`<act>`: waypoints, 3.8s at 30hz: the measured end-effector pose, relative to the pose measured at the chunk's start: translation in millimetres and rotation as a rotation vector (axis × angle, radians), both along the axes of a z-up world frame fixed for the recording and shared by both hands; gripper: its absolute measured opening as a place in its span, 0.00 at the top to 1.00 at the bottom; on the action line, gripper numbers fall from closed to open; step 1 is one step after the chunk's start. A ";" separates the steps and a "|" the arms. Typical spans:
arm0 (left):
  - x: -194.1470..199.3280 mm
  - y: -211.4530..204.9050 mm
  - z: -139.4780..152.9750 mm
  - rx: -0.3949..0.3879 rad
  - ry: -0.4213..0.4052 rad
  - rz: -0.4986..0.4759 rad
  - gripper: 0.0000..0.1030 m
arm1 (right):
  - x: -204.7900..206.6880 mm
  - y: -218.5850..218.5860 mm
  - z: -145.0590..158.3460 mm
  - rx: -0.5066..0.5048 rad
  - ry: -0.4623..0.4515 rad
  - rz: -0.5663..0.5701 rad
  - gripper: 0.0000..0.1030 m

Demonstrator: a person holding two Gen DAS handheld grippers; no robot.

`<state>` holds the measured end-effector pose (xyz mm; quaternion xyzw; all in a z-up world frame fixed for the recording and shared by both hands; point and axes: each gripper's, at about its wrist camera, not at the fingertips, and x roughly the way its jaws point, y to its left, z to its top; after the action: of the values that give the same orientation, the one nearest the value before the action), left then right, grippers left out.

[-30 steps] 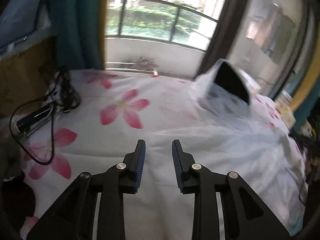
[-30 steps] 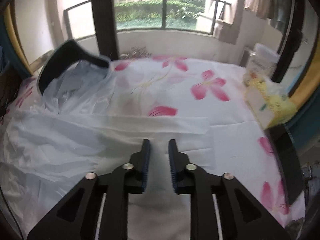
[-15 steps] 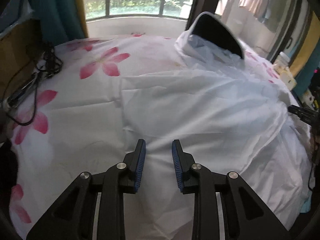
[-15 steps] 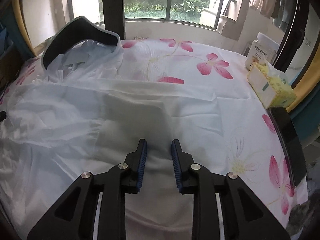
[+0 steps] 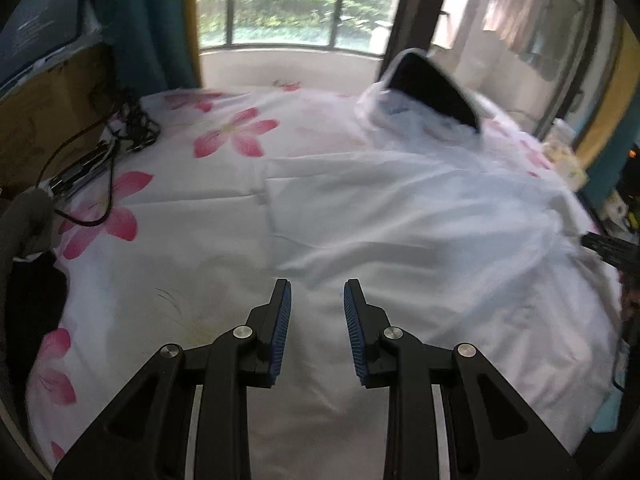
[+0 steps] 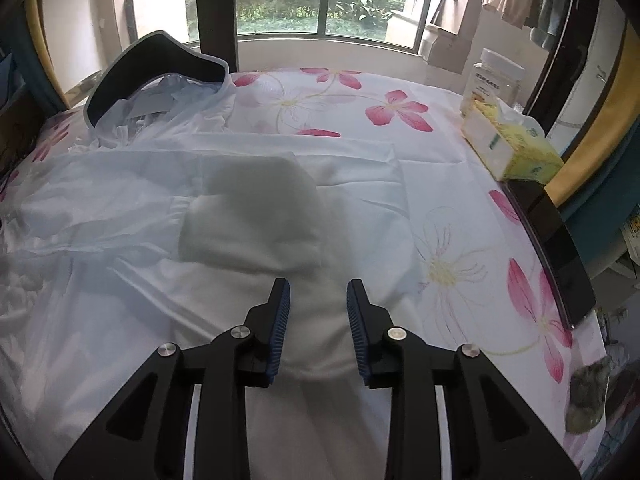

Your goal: Fold large clothes

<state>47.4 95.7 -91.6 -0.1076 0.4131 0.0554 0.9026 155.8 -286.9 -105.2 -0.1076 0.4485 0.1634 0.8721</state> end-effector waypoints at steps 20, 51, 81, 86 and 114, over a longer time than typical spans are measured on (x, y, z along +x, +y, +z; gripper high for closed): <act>-39.7 -9.9 -6.1 -0.021 0.015 0.039 0.72 | -24.4 -2.6 8.1 0.010 -0.013 0.027 0.71; 201.7 -21.3 20.5 -0.017 -0.081 -0.152 0.64 | 77.7 97.5 38.9 -0.068 -0.116 0.214 0.71; 232.5 7.4 -8.3 0.037 0.009 -0.173 0.62 | 170.1 123.9 8.3 -0.018 -0.044 0.137 0.97; 219.2 -3.0 8.0 0.027 0.005 -0.236 0.62 | 155.4 115.6 9.2 -0.001 -0.051 0.118 0.97; 293.3 -30.2 12.0 -0.166 0.012 -0.266 0.62 | 183.0 129.7 63.3 0.172 -0.046 0.141 0.55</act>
<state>340.7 65.6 -79.6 -0.1258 0.4322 -0.0981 0.8875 338.8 -157.2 -41.9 -0.0671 0.4039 0.2598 0.8746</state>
